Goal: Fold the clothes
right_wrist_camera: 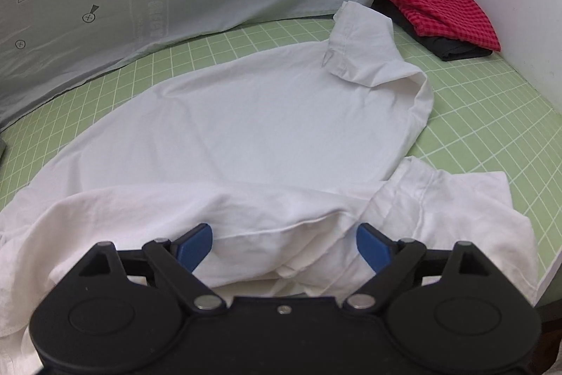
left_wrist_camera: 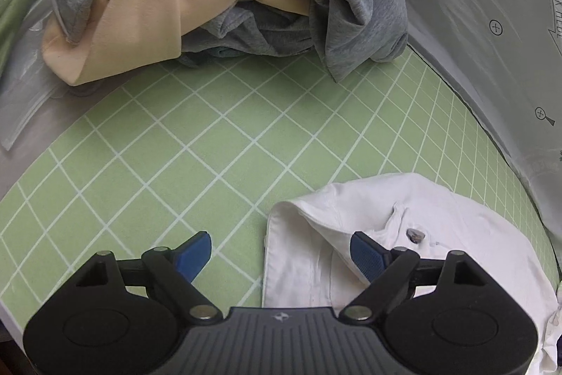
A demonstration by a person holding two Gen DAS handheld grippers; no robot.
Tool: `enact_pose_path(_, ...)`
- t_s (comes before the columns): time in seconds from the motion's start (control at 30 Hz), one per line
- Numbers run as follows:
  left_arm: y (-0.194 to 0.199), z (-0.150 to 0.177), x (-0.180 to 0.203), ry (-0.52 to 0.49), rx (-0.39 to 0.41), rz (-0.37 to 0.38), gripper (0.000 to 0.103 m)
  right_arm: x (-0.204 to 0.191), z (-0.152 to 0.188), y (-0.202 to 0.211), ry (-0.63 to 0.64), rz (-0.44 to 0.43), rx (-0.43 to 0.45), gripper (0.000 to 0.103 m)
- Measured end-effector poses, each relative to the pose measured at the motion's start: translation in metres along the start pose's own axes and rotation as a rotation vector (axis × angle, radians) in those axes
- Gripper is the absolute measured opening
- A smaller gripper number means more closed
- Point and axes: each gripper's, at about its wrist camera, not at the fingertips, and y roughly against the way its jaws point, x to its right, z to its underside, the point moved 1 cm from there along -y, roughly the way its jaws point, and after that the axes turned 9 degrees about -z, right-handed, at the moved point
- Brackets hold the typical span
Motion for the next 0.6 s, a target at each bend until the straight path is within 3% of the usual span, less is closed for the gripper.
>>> enact_pose_path(0.17, -0.03, -0.016, 0.008, 0.024, -0.076, 0.054, 0.085, -0.034, -0.001, -0.012, 0.006, 0.058, -0.038, 0.09)
enact_pose_path(0.23, -0.036, -0.021, 0.015, 0.004, -0.088, 0.082, 0.07, -0.045, -0.003, -0.016, 0.006, 0.081, -0.05, 0.09)
enact_pose_path(0.3, -0.04, -0.027, 0.023, -0.029, -0.106, 0.091, 0.027, -0.053, -0.005, -0.02, 0.015, 0.11, -0.062, 0.09)
enact_pose_path(0.33, -0.042, -0.03, 0.028, -0.044, -0.116, 0.093, 0.021, -0.056, -0.006, -0.022, 0.02, 0.125, -0.066, 0.09)
enact_pose_path(0.6, -0.06, -0.086, 0.076, -0.156, 0.0, 0.18, 0.016, -0.064, -0.021, -0.02, -0.004, 0.186, -0.051, 0.09)
